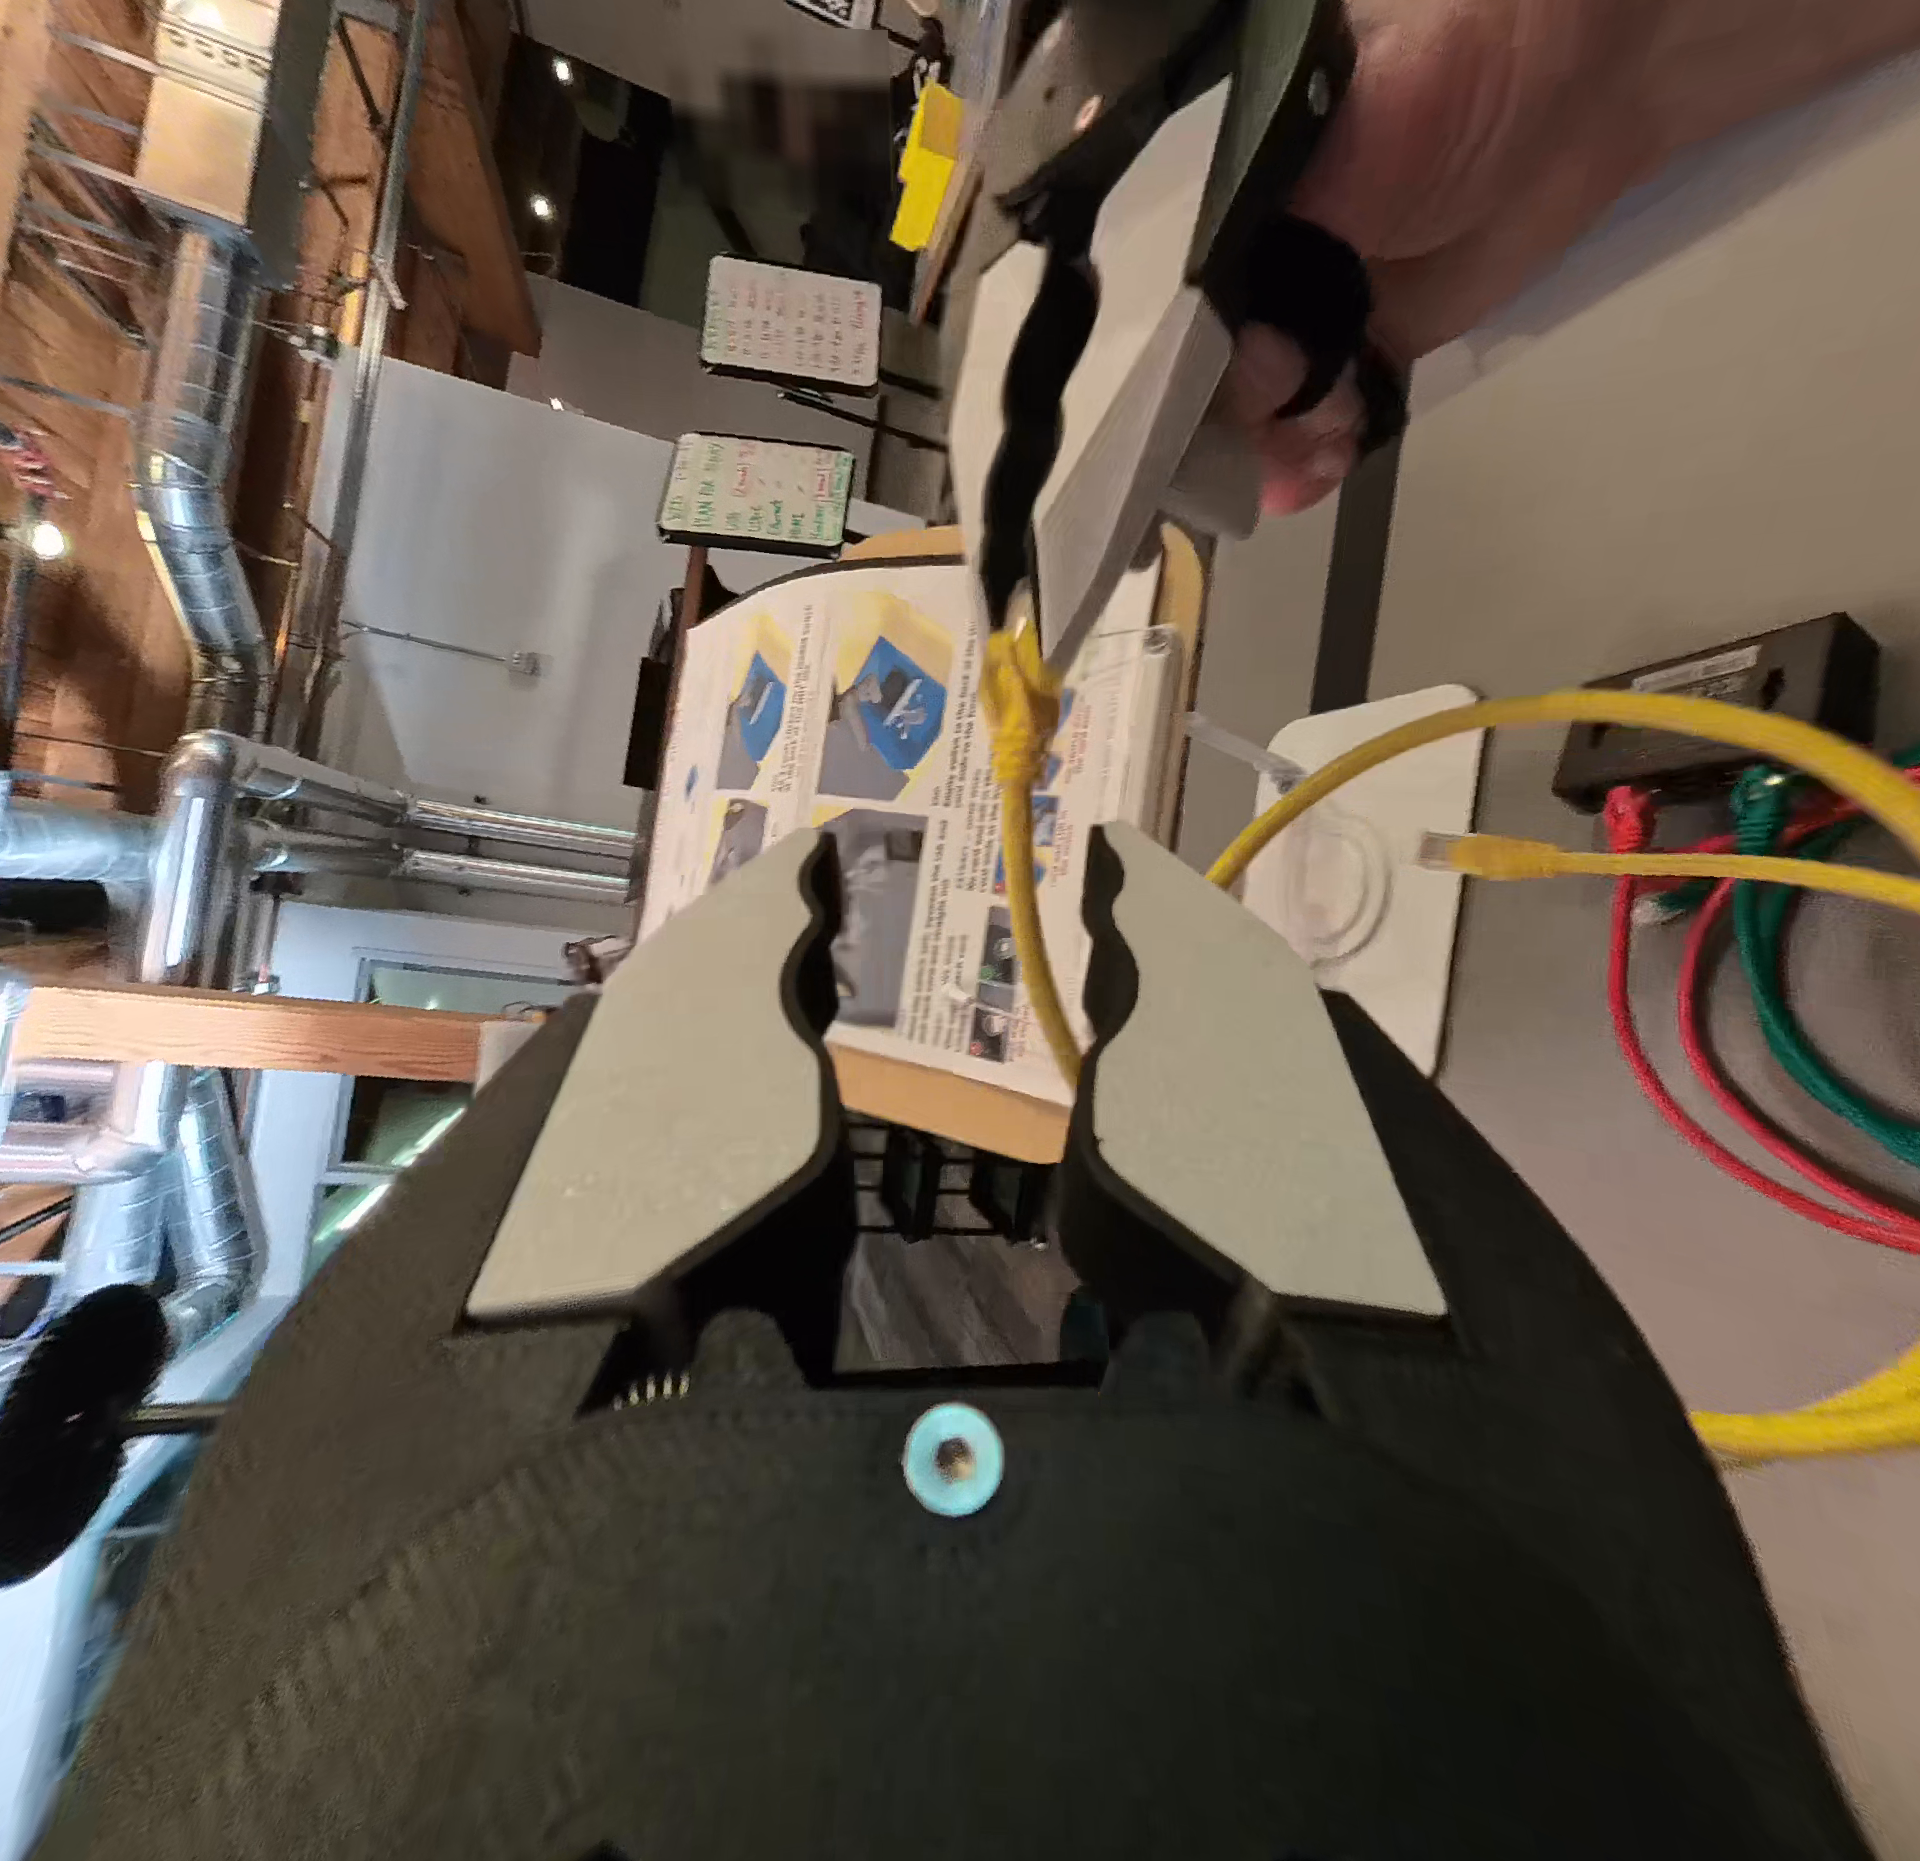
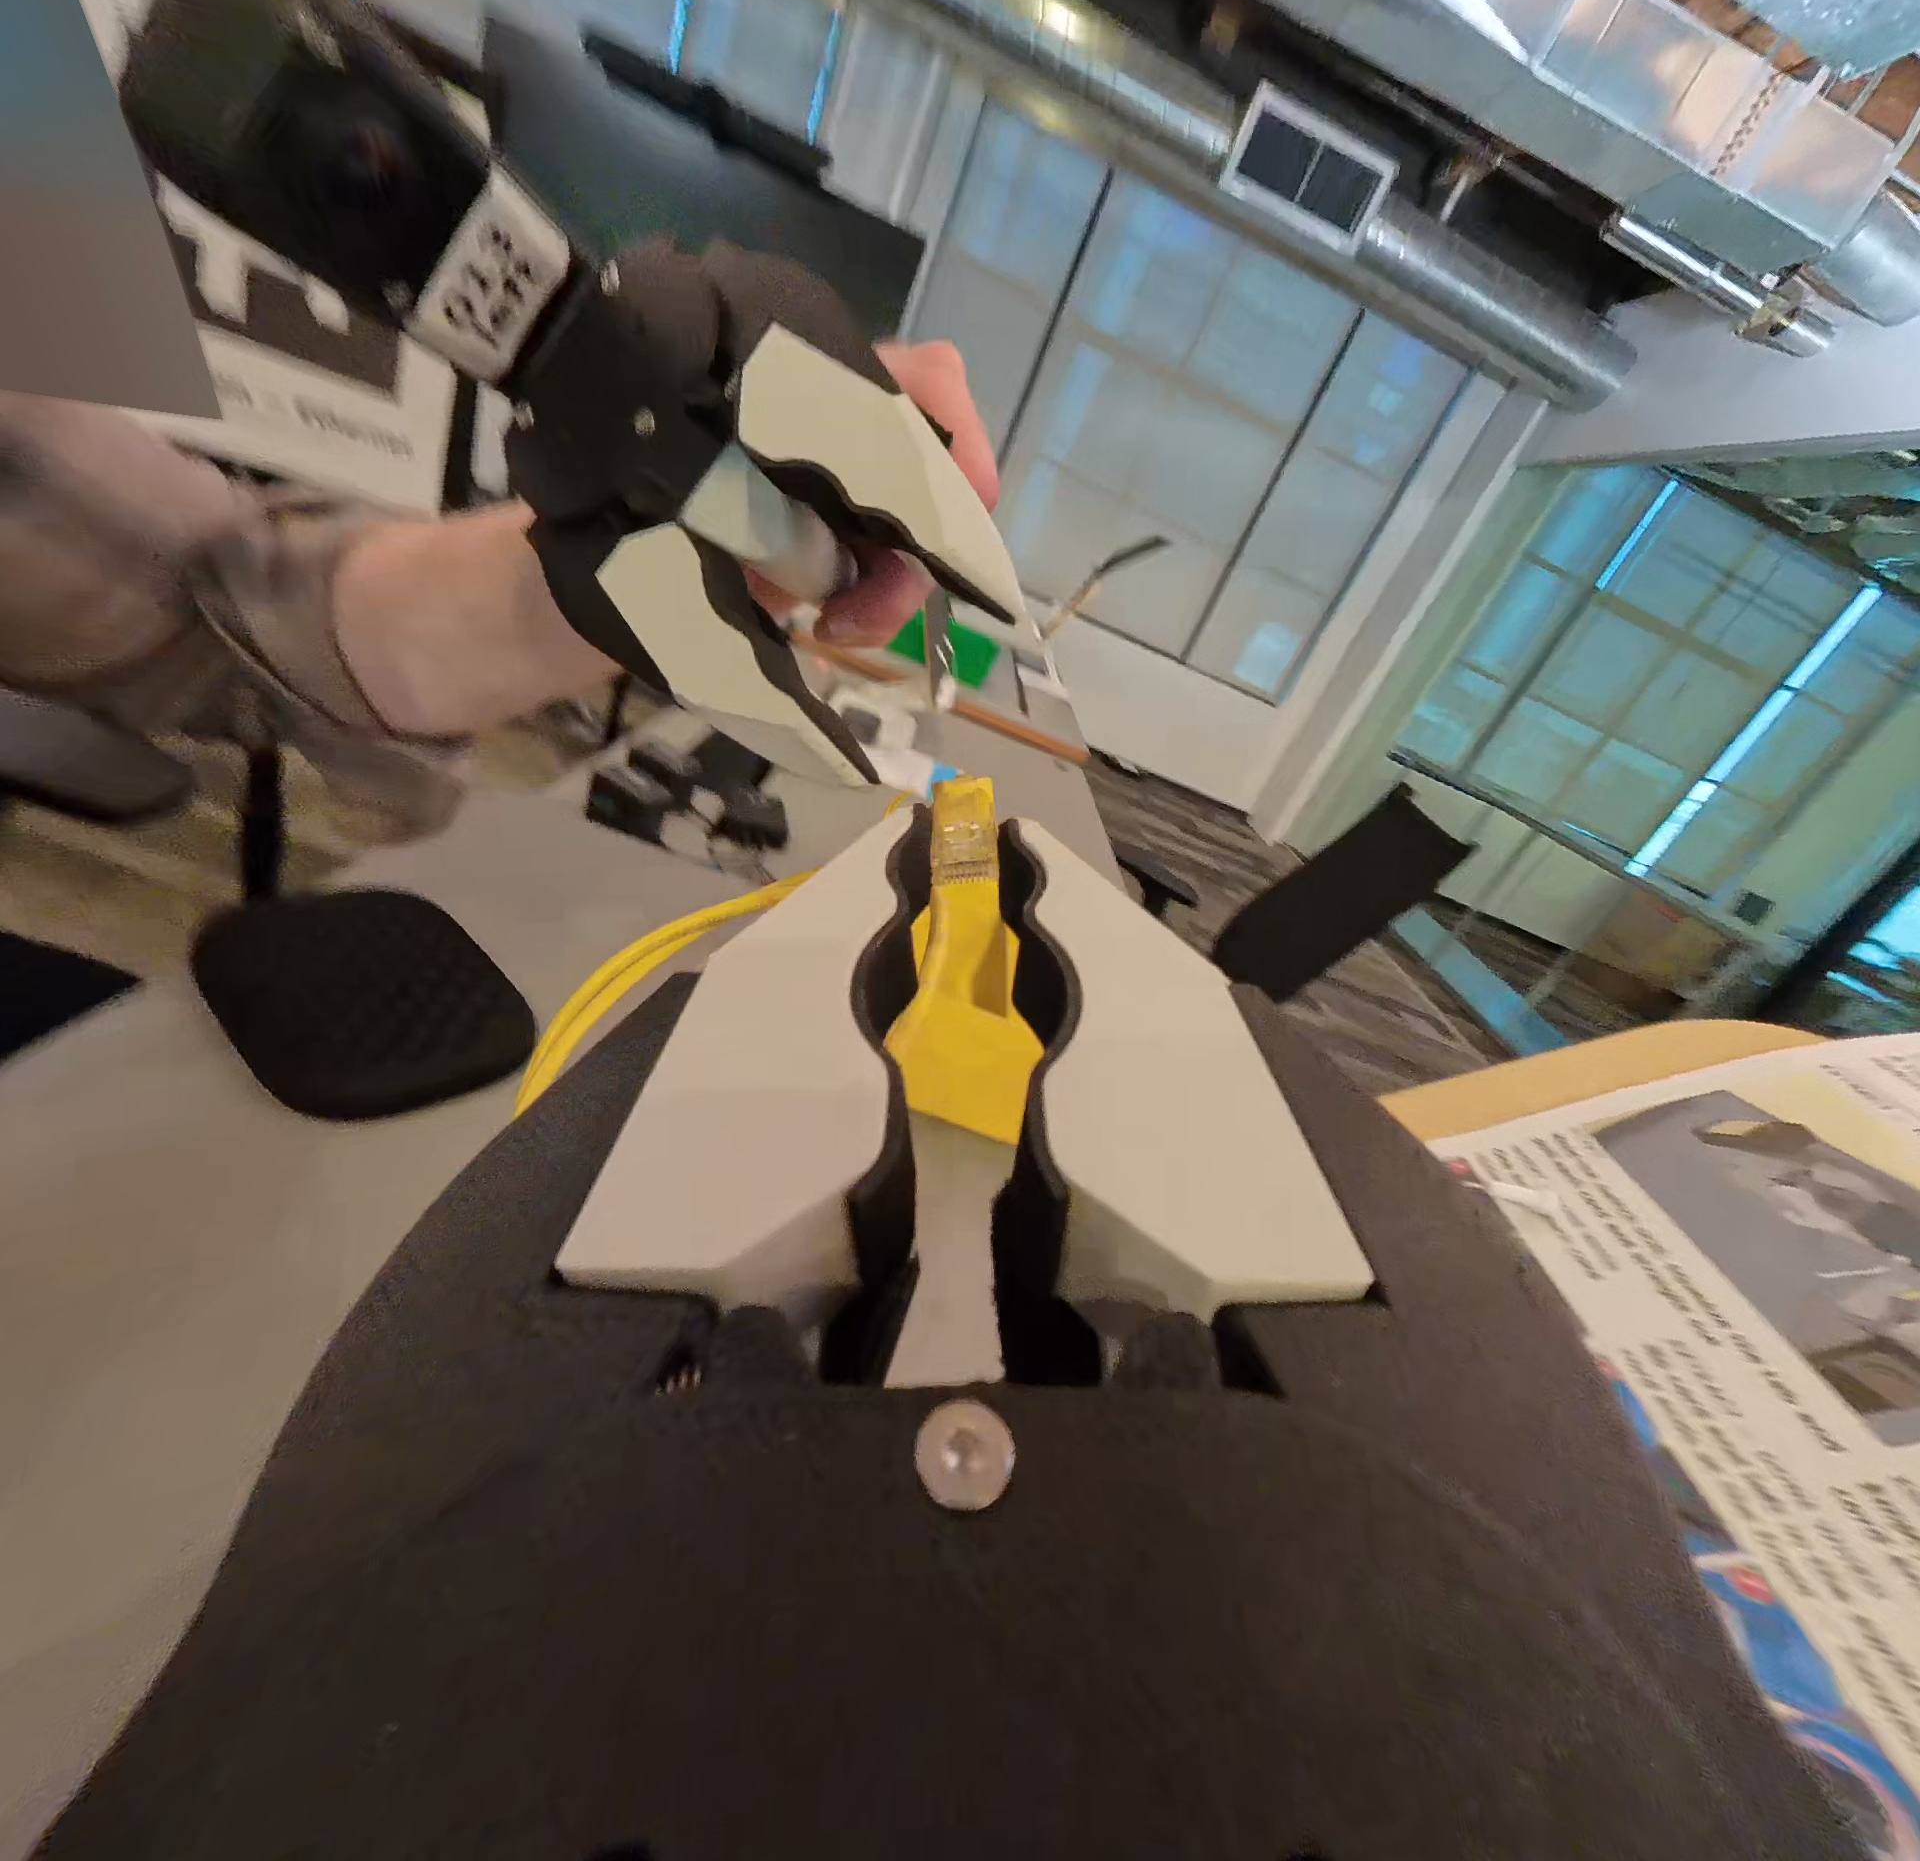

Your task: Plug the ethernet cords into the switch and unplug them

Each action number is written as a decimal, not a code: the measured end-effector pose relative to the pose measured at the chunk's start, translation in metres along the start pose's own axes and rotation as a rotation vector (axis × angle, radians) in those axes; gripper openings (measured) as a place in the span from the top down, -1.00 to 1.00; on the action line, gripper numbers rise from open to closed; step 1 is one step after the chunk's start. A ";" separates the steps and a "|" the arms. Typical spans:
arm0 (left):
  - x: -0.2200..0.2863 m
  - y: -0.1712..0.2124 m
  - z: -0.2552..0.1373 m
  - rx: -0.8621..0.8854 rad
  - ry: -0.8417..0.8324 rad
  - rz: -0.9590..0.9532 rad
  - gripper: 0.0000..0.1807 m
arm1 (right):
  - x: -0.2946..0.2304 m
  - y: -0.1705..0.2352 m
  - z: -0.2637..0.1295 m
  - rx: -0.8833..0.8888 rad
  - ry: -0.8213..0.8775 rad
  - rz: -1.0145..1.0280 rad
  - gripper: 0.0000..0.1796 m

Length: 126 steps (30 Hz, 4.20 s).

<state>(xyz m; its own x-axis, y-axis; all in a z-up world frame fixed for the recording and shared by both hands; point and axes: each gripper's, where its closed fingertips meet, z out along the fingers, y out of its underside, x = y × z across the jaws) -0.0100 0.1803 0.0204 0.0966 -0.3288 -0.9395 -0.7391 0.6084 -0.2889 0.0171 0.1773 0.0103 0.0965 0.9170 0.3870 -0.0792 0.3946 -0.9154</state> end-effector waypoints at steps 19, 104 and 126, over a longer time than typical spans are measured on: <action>-0.094 0.026 -0.019 -0.017 -0.016 -0.170 0.49 | 0.015 -0.051 -0.048 0.408 -0.103 0.275 0.88; 0.088 0.146 0.028 0.542 0.102 -2.233 -0.08 | -0.007 0.113 -0.068 -0.422 -0.183 0.284 0.93; 0.163 -0.004 0.075 0.081 0.686 -0.865 0.14 | 0.007 0.088 -0.068 -0.299 -0.126 0.294 1.00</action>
<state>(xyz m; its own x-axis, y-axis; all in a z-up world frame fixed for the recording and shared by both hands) 0.0589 0.1785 -0.1450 0.1509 -0.9812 -0.1207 -0.5526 0.0175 -0.8333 0.0785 0.2140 -0.0752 -0.0101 0.9951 0.0986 0.2071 0.0986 -0.9733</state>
